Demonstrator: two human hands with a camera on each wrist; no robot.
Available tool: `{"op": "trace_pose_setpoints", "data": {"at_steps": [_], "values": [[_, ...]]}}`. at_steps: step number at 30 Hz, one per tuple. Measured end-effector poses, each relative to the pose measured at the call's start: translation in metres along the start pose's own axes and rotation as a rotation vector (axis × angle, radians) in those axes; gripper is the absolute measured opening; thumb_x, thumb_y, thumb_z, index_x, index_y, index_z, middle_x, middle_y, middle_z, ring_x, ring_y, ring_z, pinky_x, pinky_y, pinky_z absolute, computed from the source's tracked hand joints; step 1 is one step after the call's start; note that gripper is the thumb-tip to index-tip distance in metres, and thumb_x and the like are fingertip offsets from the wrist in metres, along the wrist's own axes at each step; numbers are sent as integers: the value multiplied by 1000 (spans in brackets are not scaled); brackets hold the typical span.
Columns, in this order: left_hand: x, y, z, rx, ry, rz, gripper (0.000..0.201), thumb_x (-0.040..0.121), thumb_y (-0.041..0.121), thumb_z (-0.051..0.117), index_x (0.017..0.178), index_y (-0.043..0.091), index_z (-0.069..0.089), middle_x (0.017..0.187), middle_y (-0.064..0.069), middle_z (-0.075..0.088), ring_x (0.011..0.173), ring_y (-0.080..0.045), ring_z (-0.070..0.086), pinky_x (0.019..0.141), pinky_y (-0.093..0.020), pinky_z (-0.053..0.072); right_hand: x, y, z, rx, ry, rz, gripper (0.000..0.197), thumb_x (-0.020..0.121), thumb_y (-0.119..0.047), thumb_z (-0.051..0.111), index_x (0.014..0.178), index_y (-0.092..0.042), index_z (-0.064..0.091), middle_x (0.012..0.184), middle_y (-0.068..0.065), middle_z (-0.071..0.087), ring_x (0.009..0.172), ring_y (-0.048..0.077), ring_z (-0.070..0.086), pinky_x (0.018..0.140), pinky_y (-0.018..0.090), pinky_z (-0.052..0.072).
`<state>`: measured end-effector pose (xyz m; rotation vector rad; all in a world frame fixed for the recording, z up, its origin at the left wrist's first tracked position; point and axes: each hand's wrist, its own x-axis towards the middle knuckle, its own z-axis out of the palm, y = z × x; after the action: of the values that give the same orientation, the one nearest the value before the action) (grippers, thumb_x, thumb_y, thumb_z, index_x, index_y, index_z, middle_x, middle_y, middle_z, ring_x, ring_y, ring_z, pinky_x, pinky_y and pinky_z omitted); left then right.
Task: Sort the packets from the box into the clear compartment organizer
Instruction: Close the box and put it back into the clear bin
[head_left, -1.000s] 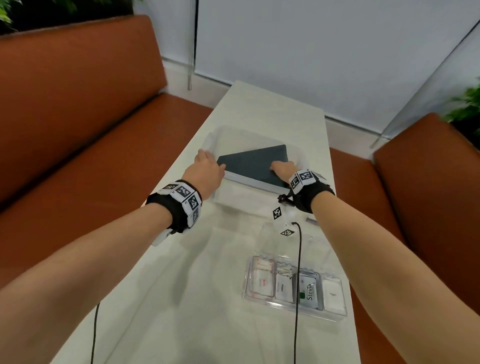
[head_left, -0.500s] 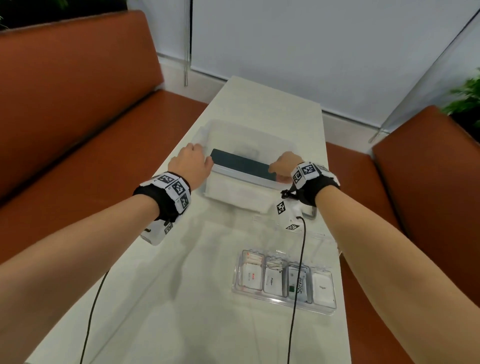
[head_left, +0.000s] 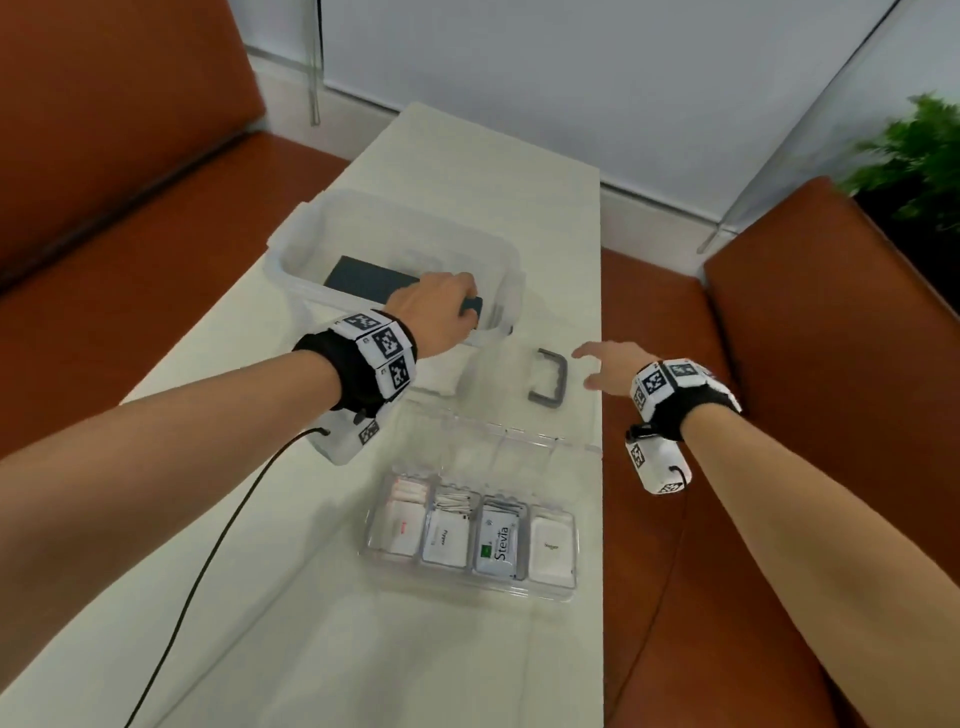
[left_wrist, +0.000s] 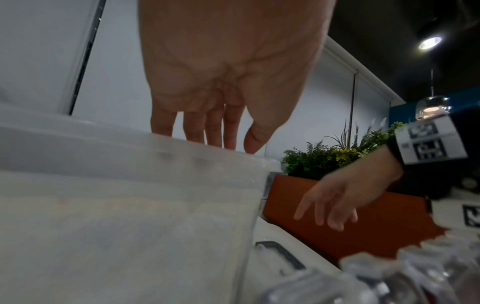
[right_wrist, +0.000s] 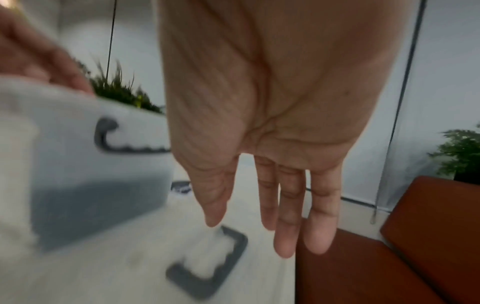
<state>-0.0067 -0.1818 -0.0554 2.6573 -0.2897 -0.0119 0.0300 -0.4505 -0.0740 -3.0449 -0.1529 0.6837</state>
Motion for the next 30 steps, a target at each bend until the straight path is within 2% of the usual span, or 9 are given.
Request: {"op": "trace_pose_setpoints", "data": {"at_steps": [2, 8, 12, 15, 18, 21, 23, 25, 30], "values": [[5, 10, 11, -11, -8, -7, 31, 97, 24, 46, 125, 12, 54, 123, -11, 61, 107, -34, 58, 89, -43, 48, 4, 10, 29, -15, -67, -49, 56, 95, -23, 56, 146, -28, 34, 141, 13, 48, 123, 29, 51, 97, 32, 41], [9, 17, 25, -87, -14, -53, 29, 98, 26, 43, 120, 16, 58, 116, -9, 64, 103, -33, 60, 88, -43, 50, 8, 23, 96, 149, -40, 114, 64, 91, -44, 58, 146, -32, 26, 143, 16, 20, 106, 40, 53, 97, 44, 47], [7, 16, 28, -65, -9, -56, 28, 98, 26, 40, 103, 10, 62, 100, -10, 65, 92, -35, 60, 76, -36, 45, 7, 36, 108, 642, 26, 402, 84, 85, -34, 70, 148, -15, 18, 138, 21, 40, 109, 41, 56, 92, 50, 50], [5, 17, 28, -51, -20, -46, 32, 100, 26, 36, 97, 5, 61, 94, -12, 65, 88, -36, 59, 77, -40, 49, -1, 51, 111, 854, 21, 581, 60, 83, -28, 71, 127, 4, 45, 110, 24, 65, 95, 39, 67, 82, 50, 56], [6, 16, 26, -82, -40, -41, 32, 99, 24, 37, 96, 5, 62, 92, -12, 66, 87, -35, 60, 74, -38, 48, -9, 67, 98, 1063, 56, 644, 46, 83, -17, 71, 117, 6, 50, 93, 22, 66, 75, 36, 69, 65, 45, 59], [7, 13, 23, -129, -57, -37, 30, 98, 22, 39, 97, 6, 64, 95, -12, 67, 89, -34, 60, 78, -39, 51, -19, 79, 65, 1252, 223, 585, 23, 84, -2, 67, 105, 3, 59, 93, 18, 67, 71, 27, 69, 49, 32, 58], [9, 12, 21, -161, -64, -17, 29, 98, 19, 41, 98, 4, 66, 98, -12, 68, 89, -31, 61, 78, -37, 50, -29, 83, 38, 1195, 374, 462, 22, 84, -1, 65, 105, -1, 60, 98, 15, 70, 79, 24, 71, 63, 30, 60], [10, 12, 19, -187, -63, 7, 26, 98, 16, 45, 103, 2, 66, 100, -13, 68, 86, -25, 59, 71, -27, 42, -39, 84, 10, 1133, 511, 380, 29, 85, -1, 61, 112, -8, 56, 102, 11, 69, 86, 24, 71, 80, 40, 59], [14, 11, 4, -302, -51, -13, 28, 98, 19, 54, 122, 7, 58, 110, -11, 67, 92, -20, 59, 77, -23, 40, -66, 66, -58, 981, 700, 240, 37, 85, -1, 57, 121, -9, 53, 109, 13, 66, 89, 28, 70, 82, 43, 58]]}}
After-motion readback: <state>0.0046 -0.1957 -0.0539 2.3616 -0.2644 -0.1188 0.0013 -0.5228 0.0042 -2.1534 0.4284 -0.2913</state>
